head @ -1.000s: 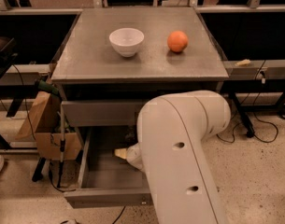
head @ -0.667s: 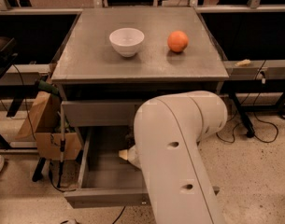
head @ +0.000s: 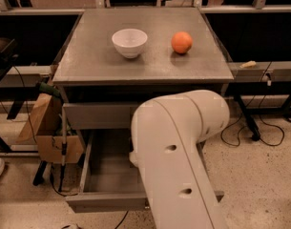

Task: Pick water bottle from middle drawer and place on counter

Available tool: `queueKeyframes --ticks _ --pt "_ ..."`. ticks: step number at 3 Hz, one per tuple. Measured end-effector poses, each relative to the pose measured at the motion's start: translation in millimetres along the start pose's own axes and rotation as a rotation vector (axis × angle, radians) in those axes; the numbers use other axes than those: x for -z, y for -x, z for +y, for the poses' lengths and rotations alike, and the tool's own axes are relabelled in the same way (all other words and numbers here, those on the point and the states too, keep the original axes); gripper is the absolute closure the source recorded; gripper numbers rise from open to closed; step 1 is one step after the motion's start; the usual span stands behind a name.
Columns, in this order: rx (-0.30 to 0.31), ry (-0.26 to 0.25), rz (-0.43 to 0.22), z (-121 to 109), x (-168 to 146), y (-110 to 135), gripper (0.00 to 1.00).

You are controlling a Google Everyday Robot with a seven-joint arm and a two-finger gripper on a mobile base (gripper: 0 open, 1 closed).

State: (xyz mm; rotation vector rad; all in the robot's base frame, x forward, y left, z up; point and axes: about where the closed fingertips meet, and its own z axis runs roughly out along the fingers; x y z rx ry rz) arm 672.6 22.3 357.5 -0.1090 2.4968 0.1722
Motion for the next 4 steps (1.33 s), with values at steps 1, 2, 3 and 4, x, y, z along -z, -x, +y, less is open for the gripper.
queueKeyframes --ticks 1,2,3,4 --pt "0.018 0.019 -0.013 -1.5 7.1 0.9 0.95" --pt "0.086 0.069 -0.046 -1.5 39.4 -1.9 1.00" --pt "0.179 0.137 -0.084 -4.9 86.5 -11.9 1.00" --pt "0.231 0.254 -0.114 -2.5 123.3 -11.8 1.00"
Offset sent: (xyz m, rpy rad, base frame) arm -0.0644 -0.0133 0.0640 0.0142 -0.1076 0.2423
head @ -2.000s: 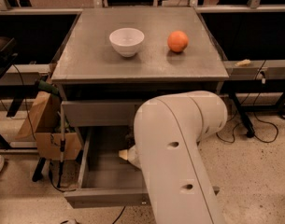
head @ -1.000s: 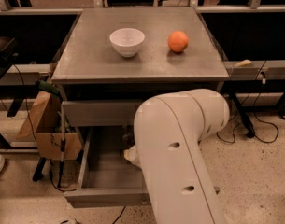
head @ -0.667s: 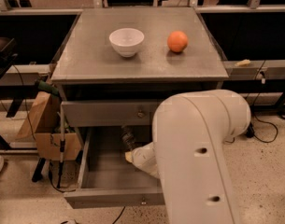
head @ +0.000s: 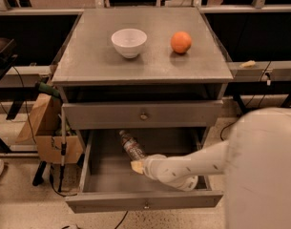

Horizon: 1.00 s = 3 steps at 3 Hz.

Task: Pick water bottle from middle drawer and place on counter

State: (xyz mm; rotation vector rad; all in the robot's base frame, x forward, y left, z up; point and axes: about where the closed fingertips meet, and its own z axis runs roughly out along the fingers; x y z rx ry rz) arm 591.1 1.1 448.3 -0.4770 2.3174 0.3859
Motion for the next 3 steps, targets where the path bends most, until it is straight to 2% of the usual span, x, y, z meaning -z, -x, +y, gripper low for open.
queueKeyframes --ticks 1,2,3 --pt "0.098 0.134 -0.032 19.2 35.5 14.9 1.00" --pt "0.267 0.212 -0.105 26.5 73.3 51.2 1.00" --pt "0.430 0.237 -0.088 19.5 114.3 61.3 1.00"
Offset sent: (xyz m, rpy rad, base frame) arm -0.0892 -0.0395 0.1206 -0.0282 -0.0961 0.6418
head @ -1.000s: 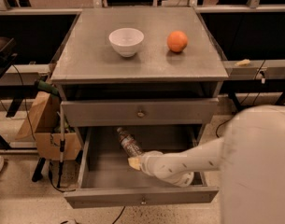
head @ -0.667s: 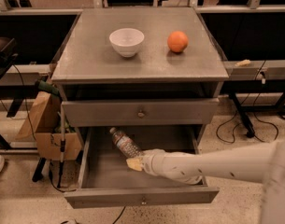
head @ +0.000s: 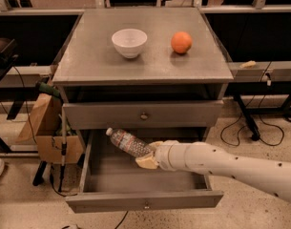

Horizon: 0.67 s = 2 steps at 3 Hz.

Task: Pick water bottle from middle drawer and place on counter

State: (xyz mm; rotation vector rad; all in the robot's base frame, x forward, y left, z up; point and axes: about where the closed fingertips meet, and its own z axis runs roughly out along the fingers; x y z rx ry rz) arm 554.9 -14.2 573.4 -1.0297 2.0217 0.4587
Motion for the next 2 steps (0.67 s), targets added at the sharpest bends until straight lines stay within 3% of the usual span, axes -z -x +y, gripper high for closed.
queueKeyframes --ticks 1,2 --pt "0.121 0.034 0.052 4.3 51.7 -3.6 1.00" --pt "0.103 0.006 0.048 3.7 102.2 11.6 1.00"
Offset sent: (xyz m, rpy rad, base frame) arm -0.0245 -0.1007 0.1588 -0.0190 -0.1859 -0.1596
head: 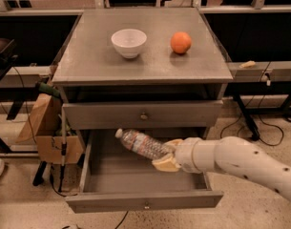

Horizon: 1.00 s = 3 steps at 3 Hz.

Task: Pick water bottle from middle drawer and place on counter

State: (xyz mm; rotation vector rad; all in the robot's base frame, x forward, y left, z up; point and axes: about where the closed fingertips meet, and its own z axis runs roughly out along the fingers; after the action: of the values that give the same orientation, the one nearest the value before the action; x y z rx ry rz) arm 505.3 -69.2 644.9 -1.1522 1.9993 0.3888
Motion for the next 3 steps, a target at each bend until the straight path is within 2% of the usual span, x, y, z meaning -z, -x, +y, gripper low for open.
queueKeyframes --ticks 1,2,3 --pt "-0.052 -0.142 -0.091 -27.8 37.3 62.2 1.00" --pt "-0.093 -0.319 -0.184 -60.0 73.7 128.2 1.00" --pt "-0.117 -0.457 -0.263 -82.2 114.9 180.3 1.00"
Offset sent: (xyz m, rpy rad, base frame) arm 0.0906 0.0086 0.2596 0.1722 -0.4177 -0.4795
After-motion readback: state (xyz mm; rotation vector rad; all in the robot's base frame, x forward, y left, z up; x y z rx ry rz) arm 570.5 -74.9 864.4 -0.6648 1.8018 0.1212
